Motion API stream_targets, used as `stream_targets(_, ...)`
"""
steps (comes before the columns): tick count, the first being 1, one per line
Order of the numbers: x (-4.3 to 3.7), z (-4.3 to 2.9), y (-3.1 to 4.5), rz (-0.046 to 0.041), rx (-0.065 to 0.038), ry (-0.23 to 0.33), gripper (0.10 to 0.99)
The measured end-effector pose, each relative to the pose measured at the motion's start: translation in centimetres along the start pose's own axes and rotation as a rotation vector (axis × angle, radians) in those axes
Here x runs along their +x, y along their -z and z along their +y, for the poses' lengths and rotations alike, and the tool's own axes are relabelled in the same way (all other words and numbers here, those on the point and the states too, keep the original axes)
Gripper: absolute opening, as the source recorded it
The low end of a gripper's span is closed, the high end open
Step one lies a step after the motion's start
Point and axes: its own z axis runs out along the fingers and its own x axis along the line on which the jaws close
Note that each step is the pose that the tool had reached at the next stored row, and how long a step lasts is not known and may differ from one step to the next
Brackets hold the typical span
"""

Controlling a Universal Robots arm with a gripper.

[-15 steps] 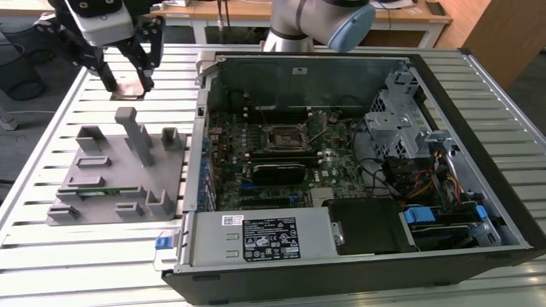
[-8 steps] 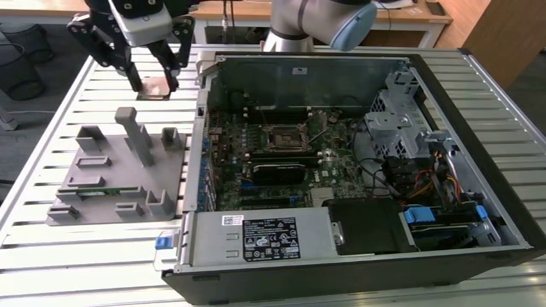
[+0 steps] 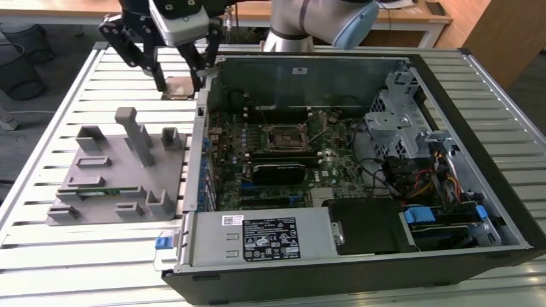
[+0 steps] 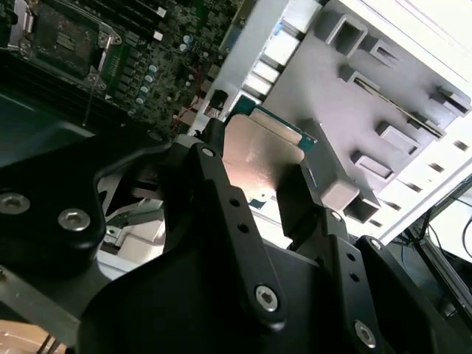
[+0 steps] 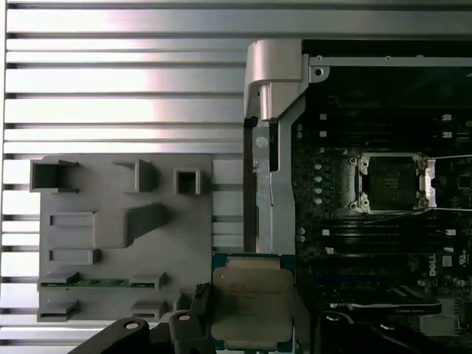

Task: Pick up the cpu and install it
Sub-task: 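Pick up the cpu and move it towards the insertion slot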

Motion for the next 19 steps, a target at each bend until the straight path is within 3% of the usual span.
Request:
stream_targets(10,-4.35,0.17,-0.02,0.0001,0.0,0.0,0.529)
stream_targets(19,-7.19,1.47,-0.14,0.0001,0.0,0.0,0.529)
